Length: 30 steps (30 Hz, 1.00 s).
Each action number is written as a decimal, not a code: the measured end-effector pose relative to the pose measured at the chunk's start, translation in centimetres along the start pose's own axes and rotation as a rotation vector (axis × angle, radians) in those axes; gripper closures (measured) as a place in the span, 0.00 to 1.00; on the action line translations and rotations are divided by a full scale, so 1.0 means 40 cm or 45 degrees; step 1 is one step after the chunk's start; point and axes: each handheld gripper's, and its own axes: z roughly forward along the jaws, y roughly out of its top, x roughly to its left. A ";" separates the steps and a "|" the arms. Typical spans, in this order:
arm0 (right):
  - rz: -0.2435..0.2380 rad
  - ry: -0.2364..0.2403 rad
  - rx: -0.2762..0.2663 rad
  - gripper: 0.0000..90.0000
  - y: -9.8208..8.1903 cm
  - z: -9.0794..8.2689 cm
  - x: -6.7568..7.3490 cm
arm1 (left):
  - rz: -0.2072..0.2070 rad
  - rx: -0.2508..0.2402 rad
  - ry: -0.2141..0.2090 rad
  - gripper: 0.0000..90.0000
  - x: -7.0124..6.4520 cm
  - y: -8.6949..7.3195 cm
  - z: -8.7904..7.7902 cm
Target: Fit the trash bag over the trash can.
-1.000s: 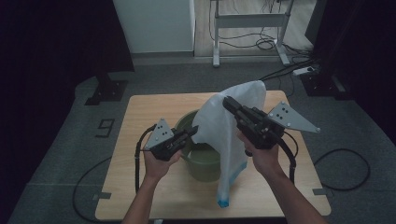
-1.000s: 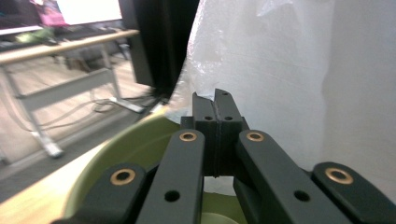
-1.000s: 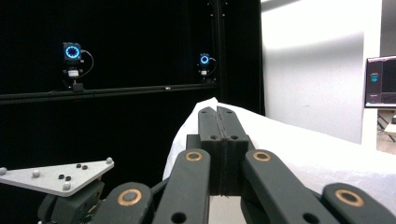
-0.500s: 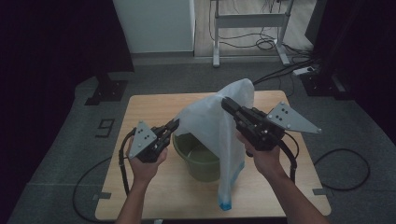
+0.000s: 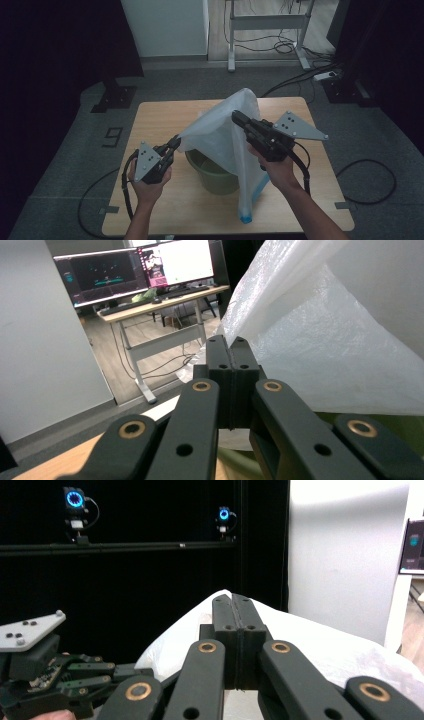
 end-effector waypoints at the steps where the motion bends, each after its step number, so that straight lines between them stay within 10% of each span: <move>1: 0.000 0.000 0.000 0.99 0.000 0.000 0.000 | 0.000 0.000 0.000 1.00 0.000 0.000 0.000; 22: 0.078 -0.080 0.103 0.99 -0.064 -0.008 -0.069 | 0.013 0.189 -0.117 1.00 -0.055 -0.043 0.088; 30: 0.077 -0.064 0.098 0.99 -0.067 -0.005 -0.065 | -0.046 0.175 -0.250 0.44 -0.044 -0.003 0.084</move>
